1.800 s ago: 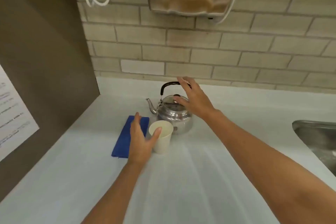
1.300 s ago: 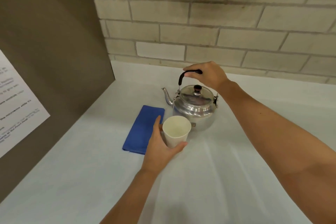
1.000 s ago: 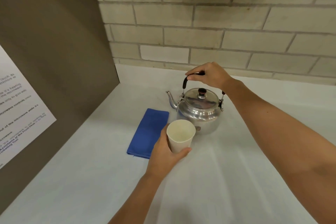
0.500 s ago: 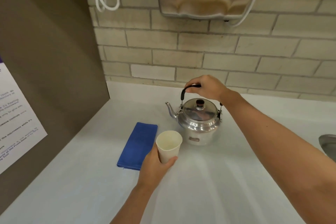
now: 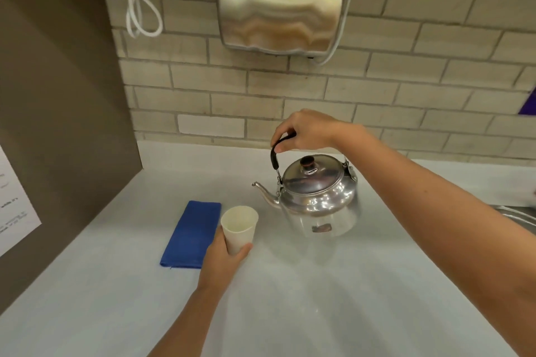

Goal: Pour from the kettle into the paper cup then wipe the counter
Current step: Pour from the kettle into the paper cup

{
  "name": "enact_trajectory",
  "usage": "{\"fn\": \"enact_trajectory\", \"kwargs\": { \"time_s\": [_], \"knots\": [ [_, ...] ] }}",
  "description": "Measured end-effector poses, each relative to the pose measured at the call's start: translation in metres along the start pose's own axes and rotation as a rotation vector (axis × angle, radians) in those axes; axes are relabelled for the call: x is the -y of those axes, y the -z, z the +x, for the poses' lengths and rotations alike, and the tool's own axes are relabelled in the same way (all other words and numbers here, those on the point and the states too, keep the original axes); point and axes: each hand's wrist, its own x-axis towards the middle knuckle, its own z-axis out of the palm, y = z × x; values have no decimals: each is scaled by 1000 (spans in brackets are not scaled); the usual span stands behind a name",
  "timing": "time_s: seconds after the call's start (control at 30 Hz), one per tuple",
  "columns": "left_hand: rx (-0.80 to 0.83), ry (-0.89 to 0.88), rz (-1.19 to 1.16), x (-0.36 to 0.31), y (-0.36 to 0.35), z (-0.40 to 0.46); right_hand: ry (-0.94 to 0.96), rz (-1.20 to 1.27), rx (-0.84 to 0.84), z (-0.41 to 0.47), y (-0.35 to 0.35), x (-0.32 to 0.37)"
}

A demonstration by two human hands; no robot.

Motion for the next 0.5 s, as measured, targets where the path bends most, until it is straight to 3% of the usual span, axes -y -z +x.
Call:
{"fn": "enact_trajectory", "kwargs": {
  "time_s": [0.5],
  "knots": [
    [6, -25, -51, 5, -2, 0, 78, -283, 207, 5, -13, 54]
  ]
}}
